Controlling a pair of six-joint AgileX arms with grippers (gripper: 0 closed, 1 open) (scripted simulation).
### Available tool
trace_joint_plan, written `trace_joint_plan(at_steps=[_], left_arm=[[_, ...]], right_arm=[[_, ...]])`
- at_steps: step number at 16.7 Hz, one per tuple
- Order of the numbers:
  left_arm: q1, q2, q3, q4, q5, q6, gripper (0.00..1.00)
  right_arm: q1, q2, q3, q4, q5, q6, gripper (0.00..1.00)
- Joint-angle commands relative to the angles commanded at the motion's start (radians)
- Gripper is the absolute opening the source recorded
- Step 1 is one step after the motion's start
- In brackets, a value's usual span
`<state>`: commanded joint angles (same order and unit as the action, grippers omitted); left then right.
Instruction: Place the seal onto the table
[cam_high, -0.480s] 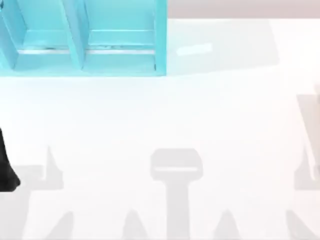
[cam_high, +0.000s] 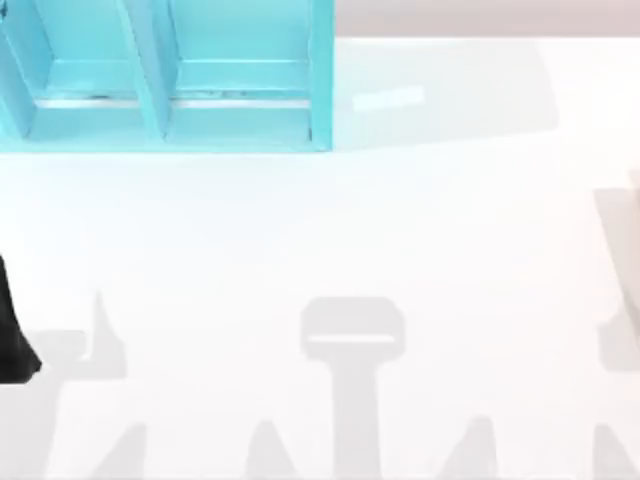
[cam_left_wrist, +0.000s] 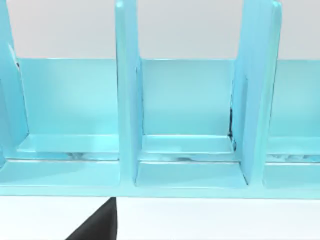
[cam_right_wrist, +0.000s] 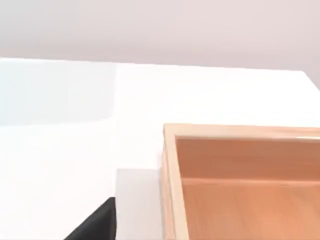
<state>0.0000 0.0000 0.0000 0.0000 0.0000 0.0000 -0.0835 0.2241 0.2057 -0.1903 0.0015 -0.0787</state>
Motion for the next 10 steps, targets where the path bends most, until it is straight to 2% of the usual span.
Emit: trace_joint_plan(at_steps=[10], left_arm=[[0.0,0.0,0.0,0.0,0.0,0.0,1.0]], right_arm=[[-0.269,0.934,0.697,-0.637,-0.002,-0.262,1.0]])
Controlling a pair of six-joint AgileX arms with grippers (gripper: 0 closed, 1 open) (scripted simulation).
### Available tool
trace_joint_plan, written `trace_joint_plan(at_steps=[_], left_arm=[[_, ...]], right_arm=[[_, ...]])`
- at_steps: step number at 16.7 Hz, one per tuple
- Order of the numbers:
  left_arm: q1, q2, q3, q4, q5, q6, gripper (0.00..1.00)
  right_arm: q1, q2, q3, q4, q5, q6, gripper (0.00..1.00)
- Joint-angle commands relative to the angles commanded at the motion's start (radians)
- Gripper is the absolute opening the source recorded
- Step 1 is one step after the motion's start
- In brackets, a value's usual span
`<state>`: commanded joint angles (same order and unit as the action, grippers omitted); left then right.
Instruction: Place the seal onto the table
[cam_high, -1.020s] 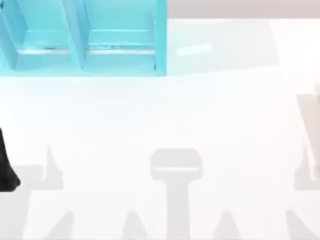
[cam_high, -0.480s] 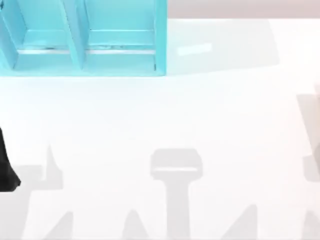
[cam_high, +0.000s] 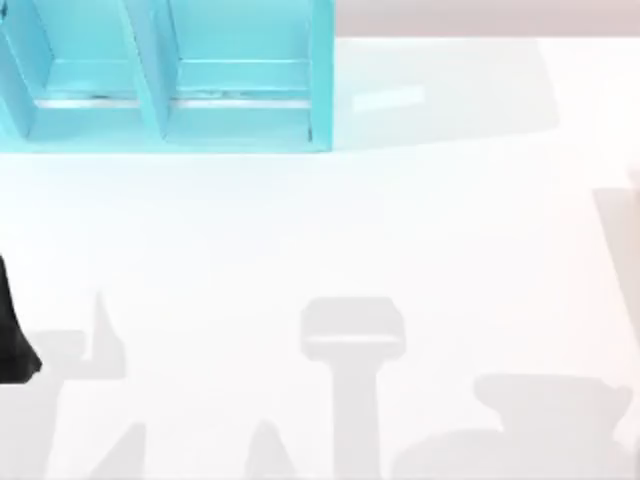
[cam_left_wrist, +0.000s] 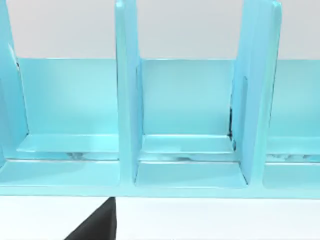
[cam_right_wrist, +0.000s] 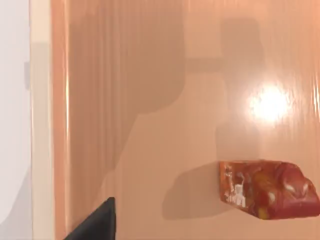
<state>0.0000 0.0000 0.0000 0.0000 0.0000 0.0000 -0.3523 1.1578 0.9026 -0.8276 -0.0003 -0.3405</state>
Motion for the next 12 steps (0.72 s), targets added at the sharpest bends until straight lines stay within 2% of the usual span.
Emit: trace_joint_plan(at_steps=[6,12], left_arm=[[0.0,0.0,0.0,0.0,0.0,0.0,1.0],[0.0,0.0,0.0,0.0,0.0,0.0,1.0]], right_arm=[[-0.124,0.414,0.319,-0.293,-0.002,-0.123,1.0],[-0.16,0.522,0.413,-0.38,-0.002,-0.159,1.0]])
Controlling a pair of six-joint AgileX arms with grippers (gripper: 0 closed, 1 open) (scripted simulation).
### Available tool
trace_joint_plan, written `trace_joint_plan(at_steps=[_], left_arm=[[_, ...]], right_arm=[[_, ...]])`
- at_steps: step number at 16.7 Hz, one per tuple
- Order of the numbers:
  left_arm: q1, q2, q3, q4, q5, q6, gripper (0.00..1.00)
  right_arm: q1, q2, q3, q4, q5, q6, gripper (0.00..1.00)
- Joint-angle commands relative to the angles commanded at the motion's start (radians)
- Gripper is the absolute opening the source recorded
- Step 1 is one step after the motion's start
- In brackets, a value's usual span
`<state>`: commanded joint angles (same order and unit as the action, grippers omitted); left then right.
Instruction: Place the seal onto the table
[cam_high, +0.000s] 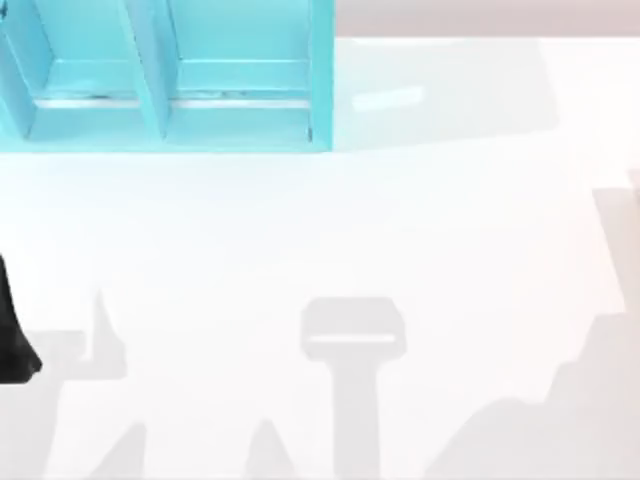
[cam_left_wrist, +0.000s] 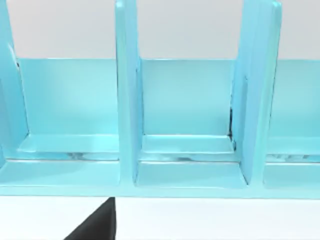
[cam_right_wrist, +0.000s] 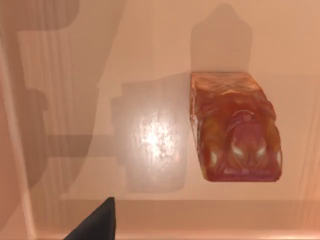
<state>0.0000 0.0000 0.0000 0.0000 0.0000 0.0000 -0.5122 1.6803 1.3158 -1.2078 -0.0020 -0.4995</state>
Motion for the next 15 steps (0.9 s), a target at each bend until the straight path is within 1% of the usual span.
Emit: trace_joint_plan(at_steps=[4,7,15], left_arm=[[0.0,0.0,0.0,0.0,0.0,0.0,1.0],[0.0,0.0,0.0,0.0,0.0,0.0,1.0],[0.0,0.0,0.0,0.0,0.0,0.0,1.0]], right_arm=[[0.005,-0.003,-0.005,0.005,0.0,0.001,1.0],[0.003,0.005,-0.05,0.053,0.0,0.002,1.0],[0.002,0.1,-0.245,0.345,0.0,0.003,1.0]])
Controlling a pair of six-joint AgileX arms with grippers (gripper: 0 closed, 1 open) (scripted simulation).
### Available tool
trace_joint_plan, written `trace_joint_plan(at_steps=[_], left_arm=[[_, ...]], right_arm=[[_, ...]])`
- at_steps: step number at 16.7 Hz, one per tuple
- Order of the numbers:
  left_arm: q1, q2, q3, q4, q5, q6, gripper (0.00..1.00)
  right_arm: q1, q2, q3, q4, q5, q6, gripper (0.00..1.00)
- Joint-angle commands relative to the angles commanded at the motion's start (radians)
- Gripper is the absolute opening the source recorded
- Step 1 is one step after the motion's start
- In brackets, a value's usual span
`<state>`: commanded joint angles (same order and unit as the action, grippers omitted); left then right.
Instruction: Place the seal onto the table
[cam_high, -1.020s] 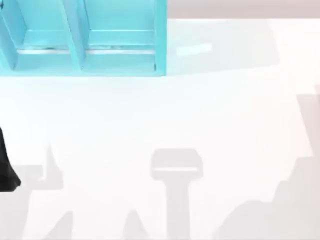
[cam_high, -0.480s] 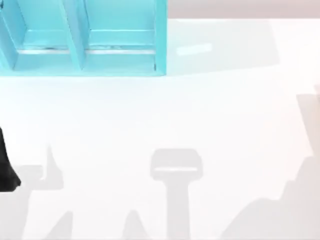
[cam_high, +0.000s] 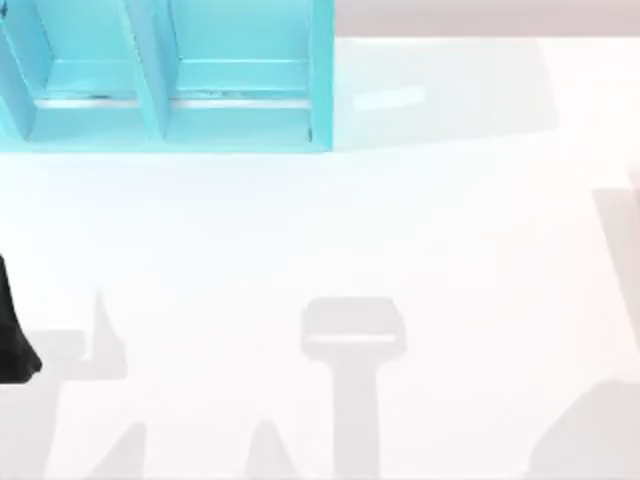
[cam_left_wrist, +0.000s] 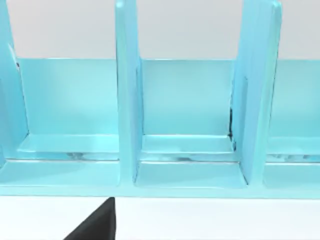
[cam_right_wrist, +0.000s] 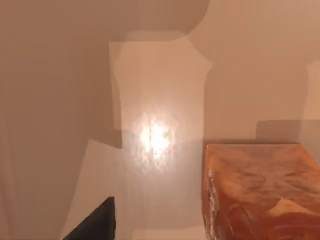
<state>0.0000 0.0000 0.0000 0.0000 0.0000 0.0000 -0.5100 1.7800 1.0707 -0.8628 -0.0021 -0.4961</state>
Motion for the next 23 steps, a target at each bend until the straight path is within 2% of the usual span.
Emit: trace_joint_plan(at_steps=[6,19,23], left_arm=[[0.0,0.0,0.0,0.0,0.0,0.0,1.0],[0.0,0.0,0.0,0.0,0.0,0.0,1.0],[0.0,0.0,0.0,0.0,0.0,0.0,1.0]], right_arm=[[0.002,0.022,-0.03,0.052,0.0,0.003,1.0],[0.002,0.022,-0.03,0.052,0.0,0.003,0.02],[0.002,0.022,-0.03,0.052,0.0,0.003,0.0]])
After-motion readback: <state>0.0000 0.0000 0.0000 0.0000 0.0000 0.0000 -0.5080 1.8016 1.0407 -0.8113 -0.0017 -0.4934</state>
